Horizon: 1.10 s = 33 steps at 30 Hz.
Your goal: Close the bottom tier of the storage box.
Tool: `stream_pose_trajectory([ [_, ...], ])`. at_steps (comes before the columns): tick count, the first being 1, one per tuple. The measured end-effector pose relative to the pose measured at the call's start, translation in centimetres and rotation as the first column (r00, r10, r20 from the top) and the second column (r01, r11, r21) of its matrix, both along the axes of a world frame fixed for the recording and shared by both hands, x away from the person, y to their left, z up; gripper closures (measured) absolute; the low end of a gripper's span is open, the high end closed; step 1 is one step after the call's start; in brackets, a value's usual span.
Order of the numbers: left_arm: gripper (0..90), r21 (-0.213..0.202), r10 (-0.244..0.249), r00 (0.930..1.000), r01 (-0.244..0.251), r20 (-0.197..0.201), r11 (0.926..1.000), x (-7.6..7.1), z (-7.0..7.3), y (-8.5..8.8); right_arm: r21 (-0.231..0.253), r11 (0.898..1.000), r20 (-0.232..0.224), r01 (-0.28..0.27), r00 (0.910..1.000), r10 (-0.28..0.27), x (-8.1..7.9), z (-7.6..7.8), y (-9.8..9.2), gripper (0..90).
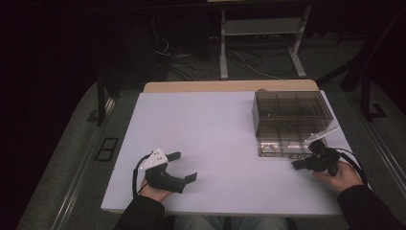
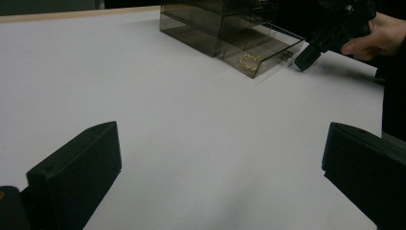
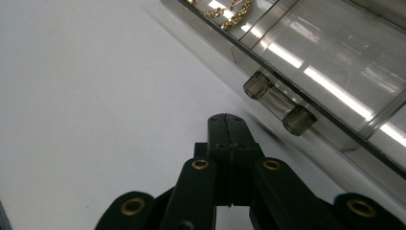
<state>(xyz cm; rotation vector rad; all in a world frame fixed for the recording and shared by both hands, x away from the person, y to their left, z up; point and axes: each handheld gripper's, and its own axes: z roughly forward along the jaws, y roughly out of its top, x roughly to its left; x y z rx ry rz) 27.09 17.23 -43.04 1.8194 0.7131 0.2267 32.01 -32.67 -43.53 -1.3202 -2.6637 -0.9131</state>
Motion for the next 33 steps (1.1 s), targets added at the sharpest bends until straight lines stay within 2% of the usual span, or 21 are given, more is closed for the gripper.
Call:
stream_pose_trajectory([
  [8,0.0,0.0,0.001,1.0,-0.001,0.0,1.0,0.0,0.0,0.0,0.004,1.0,-0.021,0.016,0.9997,-0.015,0.7,-0.3,0.0,88.9],
  [33,0.0,-0.001,0.001,1.0,-0.001,-0.001,1.0,0.0,0.0,0.0,0.011,0.998,-0.005,0.056,0.9984,-0.056,1.5,-0.4,-0.1,88.9],
])
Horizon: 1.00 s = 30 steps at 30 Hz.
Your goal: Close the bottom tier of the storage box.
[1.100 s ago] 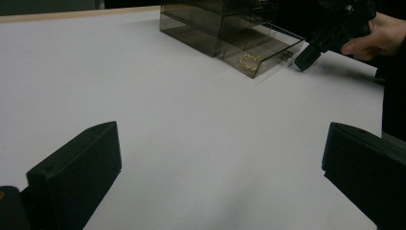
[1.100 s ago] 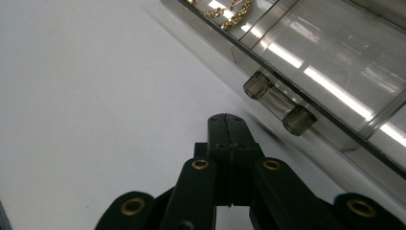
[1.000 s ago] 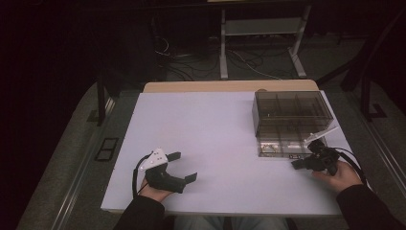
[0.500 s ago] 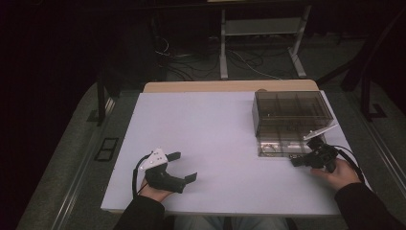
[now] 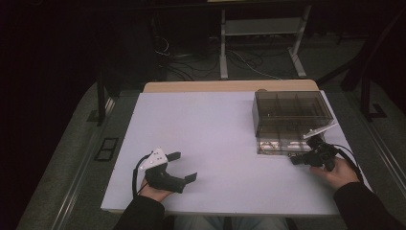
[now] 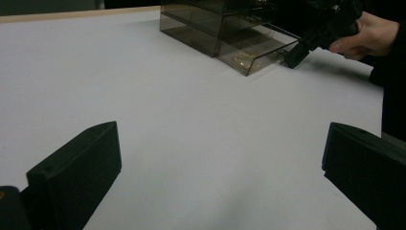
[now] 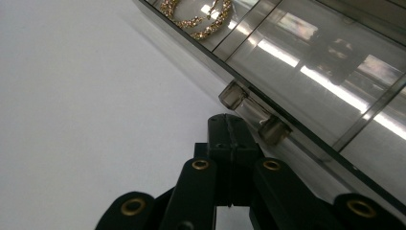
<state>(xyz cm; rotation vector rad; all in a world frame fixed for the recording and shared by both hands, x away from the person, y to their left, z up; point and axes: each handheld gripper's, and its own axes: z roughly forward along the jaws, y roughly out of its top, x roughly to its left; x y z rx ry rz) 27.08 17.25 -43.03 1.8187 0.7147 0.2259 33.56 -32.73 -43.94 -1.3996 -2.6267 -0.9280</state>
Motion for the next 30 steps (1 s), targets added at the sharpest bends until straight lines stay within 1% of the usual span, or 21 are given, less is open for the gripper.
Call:
stream_pose_trajectory([
  [5,0.0,0.0,0.0,1.0,0.0,0.0,1.0,0.0,0.0,0.0,0.0,1.0,0.006,0.006,1.0,-0.006,0.1,0.0,0.0,88.9],
  [15,0.0,0.001,0.001,1.0,-0.001,0.001,1.0,0.0,0.0,0.0,0.0,0.999,0.025,0.037,0.999,-0.037,0.5,-0.1,-0.1,89.0],
  [30,0.0,0.001,0.0,1.0,0.0,0.001,1.0,0.0,0.0,0.0,0.022,0.996,0.038,0.085,0.9956,-0.086,1.2,-0.2,-0.6,88.9],
])
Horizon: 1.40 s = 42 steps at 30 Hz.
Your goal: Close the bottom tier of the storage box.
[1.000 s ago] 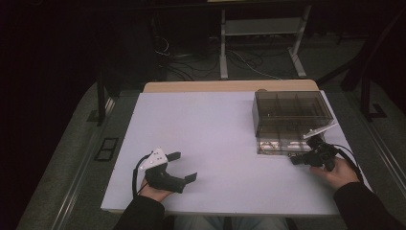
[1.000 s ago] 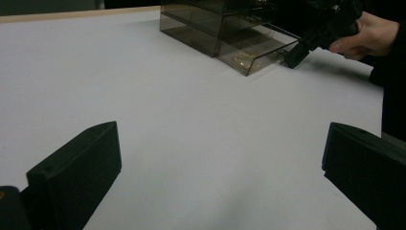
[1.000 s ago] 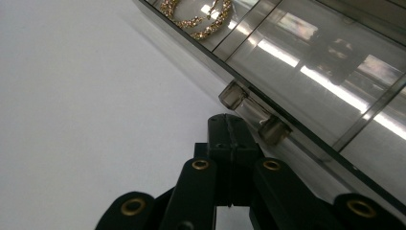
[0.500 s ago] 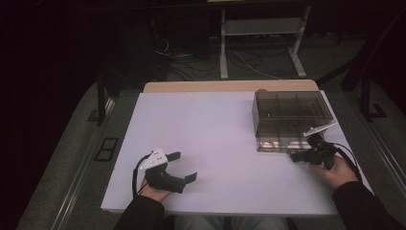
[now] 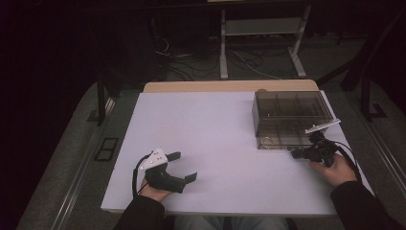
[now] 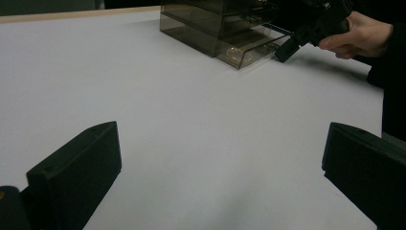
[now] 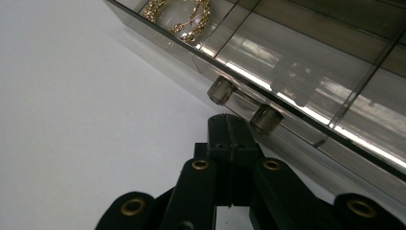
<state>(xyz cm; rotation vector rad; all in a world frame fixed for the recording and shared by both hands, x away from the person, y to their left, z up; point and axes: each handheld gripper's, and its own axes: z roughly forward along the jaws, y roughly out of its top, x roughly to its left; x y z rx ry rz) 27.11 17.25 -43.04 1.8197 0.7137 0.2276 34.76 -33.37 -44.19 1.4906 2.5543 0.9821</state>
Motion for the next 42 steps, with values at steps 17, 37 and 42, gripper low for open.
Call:
stream_pose_trajectory([
  [17,0.0,0.0,0.0,1.0,0.0,0.0,1.0,0.0,0.0,0.0,0.04,0.998,0.002,0.055,0.9985,-0.056,0.8,-0.2,-0.6,89.0],
  [37,0.0,0.0,0.001,1.0,-0.001,0.001,1.0,0.0,0.0,0.0,0.052,0.995,0.021,0.085,0.996,-0.087,2.1,0.1,-0.2,89.0],
  [42,0.0,0.0,0.0,1.0,0.0,0.002,1.0,0.0,0.0,0.0,0.032,0.995,0.01,0.091,0.9958,-0.091,2.6,-0.2,0.5,89.0],
])
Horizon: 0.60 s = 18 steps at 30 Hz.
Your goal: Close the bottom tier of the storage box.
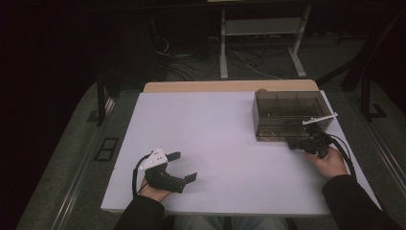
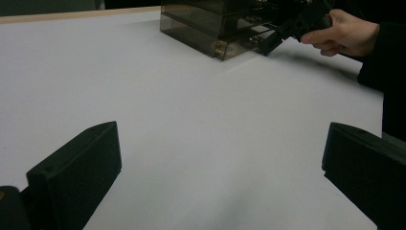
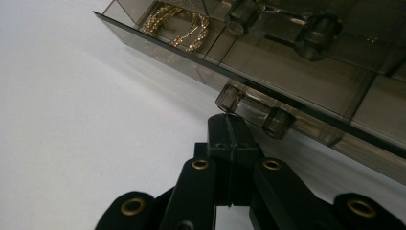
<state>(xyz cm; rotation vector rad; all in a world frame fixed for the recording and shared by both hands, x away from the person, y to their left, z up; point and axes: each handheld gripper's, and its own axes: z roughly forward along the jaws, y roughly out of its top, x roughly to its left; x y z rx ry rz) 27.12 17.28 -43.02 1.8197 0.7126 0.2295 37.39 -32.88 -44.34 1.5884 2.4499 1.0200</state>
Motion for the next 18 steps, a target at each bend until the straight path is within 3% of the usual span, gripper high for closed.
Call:
stream_pose_trajectory([
  [18,0.0,0.0,0.001,1.0,-0.001,0.001,1.0,0.01,0.0,0.0,-0.002,1.0,0.028,0.028,0.9992,-0.028,0.85,-0.17,-0.02,89.0],
])
